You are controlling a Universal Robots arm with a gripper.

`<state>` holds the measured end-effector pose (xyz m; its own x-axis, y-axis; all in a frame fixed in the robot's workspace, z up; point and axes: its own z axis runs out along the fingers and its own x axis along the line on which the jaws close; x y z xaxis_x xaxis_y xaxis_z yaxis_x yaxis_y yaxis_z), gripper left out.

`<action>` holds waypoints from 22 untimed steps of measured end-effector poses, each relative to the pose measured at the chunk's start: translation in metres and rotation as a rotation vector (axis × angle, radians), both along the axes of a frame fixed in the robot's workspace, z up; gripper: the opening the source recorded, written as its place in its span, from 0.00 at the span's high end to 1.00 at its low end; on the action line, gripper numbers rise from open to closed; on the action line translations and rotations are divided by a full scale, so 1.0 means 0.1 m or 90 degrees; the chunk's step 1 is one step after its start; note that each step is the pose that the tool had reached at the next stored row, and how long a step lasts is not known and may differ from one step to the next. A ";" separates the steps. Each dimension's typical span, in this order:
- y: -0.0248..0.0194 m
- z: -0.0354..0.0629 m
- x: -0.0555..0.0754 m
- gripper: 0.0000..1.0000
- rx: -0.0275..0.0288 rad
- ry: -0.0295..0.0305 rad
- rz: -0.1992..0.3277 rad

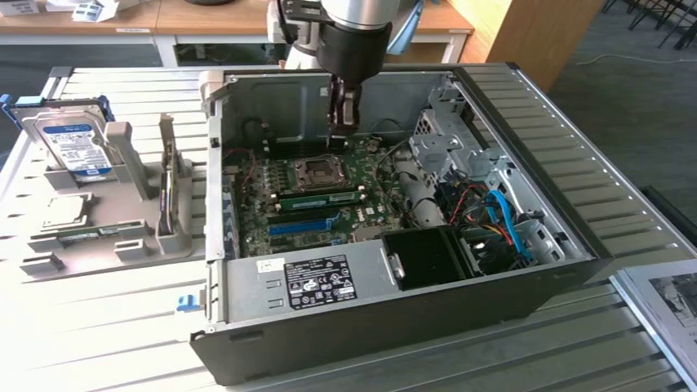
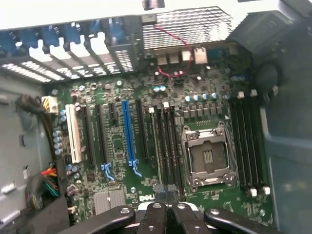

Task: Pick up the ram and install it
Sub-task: 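Press down the ram until it locks into place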

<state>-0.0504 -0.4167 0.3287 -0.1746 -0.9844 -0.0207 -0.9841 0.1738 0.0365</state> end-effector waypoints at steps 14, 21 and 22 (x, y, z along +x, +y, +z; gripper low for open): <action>0.000 -0.007 0.00 0.90 0.0000 0.0000 -0.162; 0.000 -0.009 0.00 0.90 0.0000 0.0000 -0.243; 0.000 -0.009 0.00 0.90 0.0000 0.0000 -0.255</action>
